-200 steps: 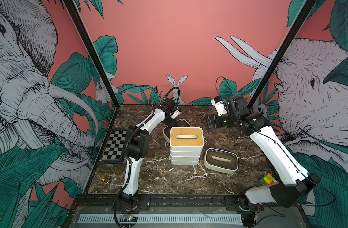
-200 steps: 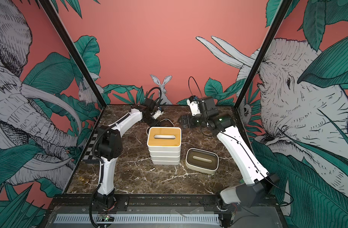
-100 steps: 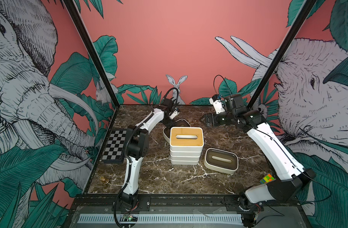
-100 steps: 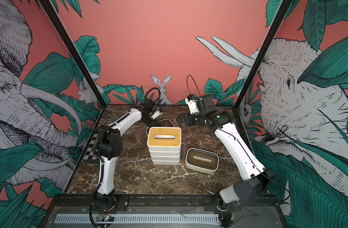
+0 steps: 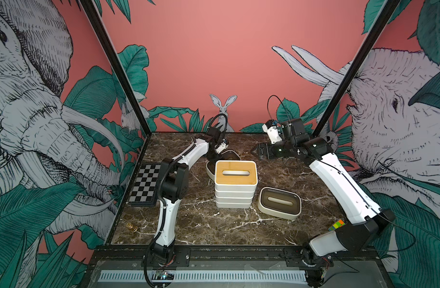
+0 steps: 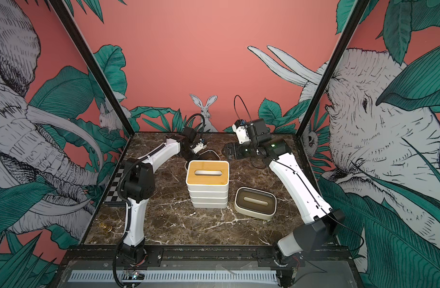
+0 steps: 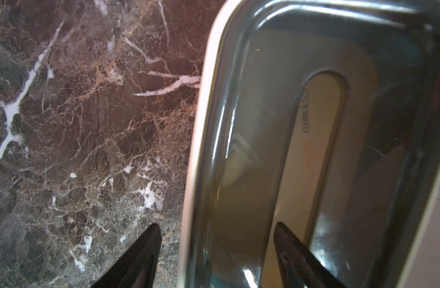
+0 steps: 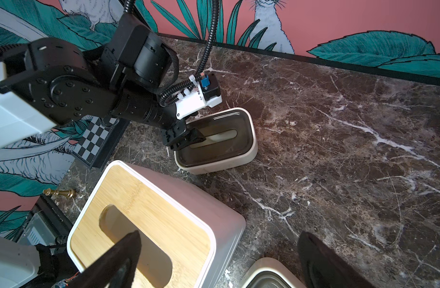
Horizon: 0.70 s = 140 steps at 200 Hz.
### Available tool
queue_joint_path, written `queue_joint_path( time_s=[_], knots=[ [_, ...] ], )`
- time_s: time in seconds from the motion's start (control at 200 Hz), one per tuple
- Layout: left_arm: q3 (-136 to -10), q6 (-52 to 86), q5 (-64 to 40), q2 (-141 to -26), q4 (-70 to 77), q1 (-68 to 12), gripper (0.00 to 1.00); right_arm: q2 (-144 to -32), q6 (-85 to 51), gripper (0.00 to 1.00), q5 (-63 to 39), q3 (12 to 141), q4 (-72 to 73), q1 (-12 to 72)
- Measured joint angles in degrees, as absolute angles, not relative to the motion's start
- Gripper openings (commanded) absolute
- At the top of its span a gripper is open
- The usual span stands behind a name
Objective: Stack the tissue boxes
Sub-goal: Move the tissue box to the center of the board.
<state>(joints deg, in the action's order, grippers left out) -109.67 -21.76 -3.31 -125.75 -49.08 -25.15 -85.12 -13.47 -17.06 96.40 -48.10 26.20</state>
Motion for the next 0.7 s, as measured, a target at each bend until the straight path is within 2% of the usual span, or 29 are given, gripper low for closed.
queue_joint_path(
  time_s=[0.37, 0.54, 0.7],
  knots=[
    [-112.05, -22.59, -3.66, -129.27, -51.59, -24.51, 0.6, -84.99, -13.43, 0.98, -17.21, 95.98, -47.79, 26.2],
    [-112.05, -22.76, -3.6, -129.27, -51.94, -22.22, 0.53, -84.6, -13.13, 0.98, -17.39, 94.52, -47.51, 26.2],
    [-111.57, -22.74, -2.85, -129.01, -51.88, -19.07, 0.52, -83.05, -12.21, 0.98, -17.34, 92.33, -47.4, 26.2]
  ],
)
